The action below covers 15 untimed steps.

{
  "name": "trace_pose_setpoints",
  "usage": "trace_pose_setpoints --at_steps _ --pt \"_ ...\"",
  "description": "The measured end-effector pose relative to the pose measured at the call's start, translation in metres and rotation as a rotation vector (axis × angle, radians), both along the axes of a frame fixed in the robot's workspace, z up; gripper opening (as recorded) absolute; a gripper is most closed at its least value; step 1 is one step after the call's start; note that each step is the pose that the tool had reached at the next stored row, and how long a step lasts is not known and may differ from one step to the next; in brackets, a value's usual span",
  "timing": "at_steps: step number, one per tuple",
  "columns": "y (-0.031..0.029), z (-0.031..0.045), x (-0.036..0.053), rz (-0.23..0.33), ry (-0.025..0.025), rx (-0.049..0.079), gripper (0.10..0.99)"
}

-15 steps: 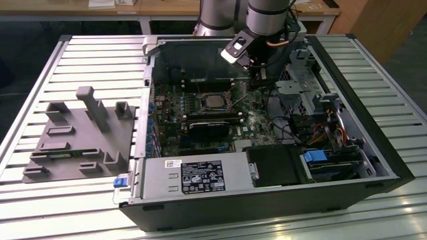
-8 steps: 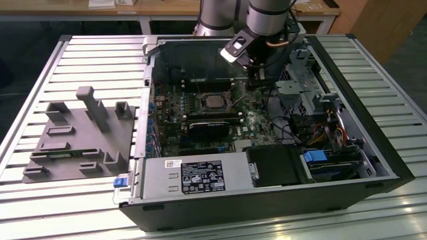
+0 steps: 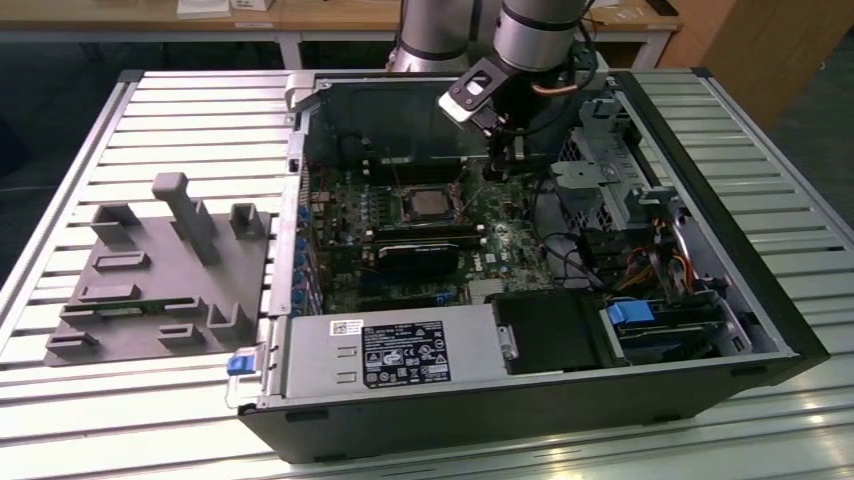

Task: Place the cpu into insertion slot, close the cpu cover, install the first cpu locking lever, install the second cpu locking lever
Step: 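Close the cpu cover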

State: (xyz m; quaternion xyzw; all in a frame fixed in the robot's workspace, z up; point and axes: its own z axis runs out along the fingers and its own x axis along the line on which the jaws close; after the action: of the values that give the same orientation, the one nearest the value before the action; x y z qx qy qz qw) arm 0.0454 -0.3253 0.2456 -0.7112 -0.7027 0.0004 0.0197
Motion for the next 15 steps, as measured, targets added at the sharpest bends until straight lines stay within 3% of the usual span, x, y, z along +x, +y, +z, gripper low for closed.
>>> trace_pose_setpoints --at_steps 4,15 --pt "0.0001 -0.0001 -0.0023 0.0 -0.0006 0.0 0.106" --pt "0.0 -0.0001 -0.0258 0.0 -0.0079 0.0 0.106"
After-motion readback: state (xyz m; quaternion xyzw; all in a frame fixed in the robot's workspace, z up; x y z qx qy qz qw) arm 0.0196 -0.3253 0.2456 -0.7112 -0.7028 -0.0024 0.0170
